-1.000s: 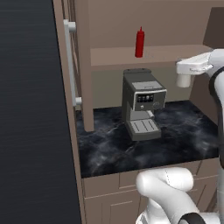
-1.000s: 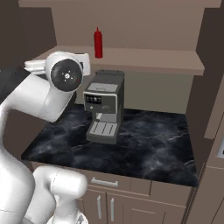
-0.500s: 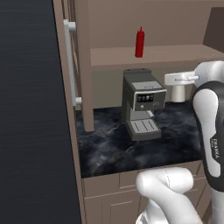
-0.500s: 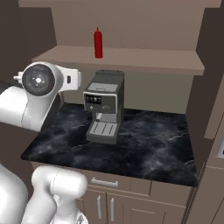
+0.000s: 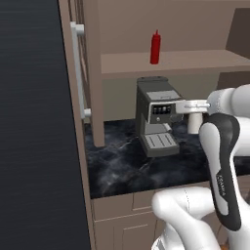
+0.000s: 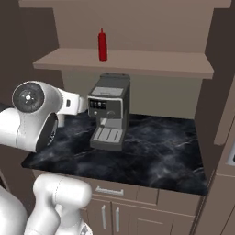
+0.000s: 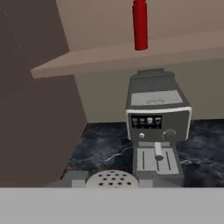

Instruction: Move the ketchup and shaker from the cabinet to the dining counter.

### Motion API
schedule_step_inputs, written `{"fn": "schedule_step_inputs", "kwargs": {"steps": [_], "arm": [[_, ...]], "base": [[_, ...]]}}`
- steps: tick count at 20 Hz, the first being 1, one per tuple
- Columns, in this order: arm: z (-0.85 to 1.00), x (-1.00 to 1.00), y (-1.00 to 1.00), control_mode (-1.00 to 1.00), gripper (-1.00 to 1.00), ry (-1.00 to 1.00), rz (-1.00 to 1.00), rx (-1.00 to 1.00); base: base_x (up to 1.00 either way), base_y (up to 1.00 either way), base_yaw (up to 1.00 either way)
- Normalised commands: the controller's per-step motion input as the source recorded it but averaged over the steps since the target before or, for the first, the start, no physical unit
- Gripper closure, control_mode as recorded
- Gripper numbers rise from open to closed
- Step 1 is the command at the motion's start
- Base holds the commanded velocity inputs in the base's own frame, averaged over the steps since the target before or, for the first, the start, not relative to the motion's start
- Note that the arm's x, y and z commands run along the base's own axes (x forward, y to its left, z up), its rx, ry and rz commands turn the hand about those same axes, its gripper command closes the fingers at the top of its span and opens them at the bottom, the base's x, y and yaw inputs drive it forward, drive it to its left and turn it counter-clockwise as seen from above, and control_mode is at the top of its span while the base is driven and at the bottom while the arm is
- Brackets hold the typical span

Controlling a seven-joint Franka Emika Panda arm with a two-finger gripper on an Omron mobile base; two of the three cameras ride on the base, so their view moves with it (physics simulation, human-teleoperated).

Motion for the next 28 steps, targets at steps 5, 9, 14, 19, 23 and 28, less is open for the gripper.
{"fn": "schedule_step_inputs", "kwargs": {"steps": [5, 9, 14, 19, 23, 28], "arm": [[0.0, 0.0, 0.0, 1.0, 1.0, 0.0, 0.0, 0.0], [0.0, 0.0, 0.0, 1.0, 1.0, 0.0, 0.0, 0.0], [0.0, 0.0, 0.0, 1.0, 1.0, 0.0, 0.0, 0.0], [0.0, 0.0, 0.0, 1.0, 1.0, 0.0, 0.0, 0.0], [0.0, 0.0, 0.0, 1.0, 1.0, 0.0, 0.0, 0.0], [0.0, 0.0, 0.0, 1.0, 1.0, 0.0, 0.0, 0.0]], "base": [[-0.89, -0.17, -0.12], [-1.0, -0.26, -0.11], [-0.92, -0.17, -0.27], [-0.22, -0.13, -0.79], [0.0, -0.1, -0.92], [0.0, -0.14, -0.95]]}}
